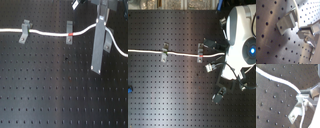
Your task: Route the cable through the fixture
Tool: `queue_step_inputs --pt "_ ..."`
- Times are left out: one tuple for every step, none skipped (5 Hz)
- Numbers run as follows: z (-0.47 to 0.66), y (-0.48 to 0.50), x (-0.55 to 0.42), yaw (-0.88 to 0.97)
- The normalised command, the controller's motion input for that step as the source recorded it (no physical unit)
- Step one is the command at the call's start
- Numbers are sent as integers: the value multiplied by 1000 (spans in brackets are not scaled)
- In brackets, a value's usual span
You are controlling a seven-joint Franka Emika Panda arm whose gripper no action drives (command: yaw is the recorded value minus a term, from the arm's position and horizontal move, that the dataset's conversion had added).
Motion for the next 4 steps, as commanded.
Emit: queue_step_inputs --pt "0 4 -10 0" --pt "-164 48 18 0" --pt "-298 -1 -5 23" --pt "-349 -68 -24 0"
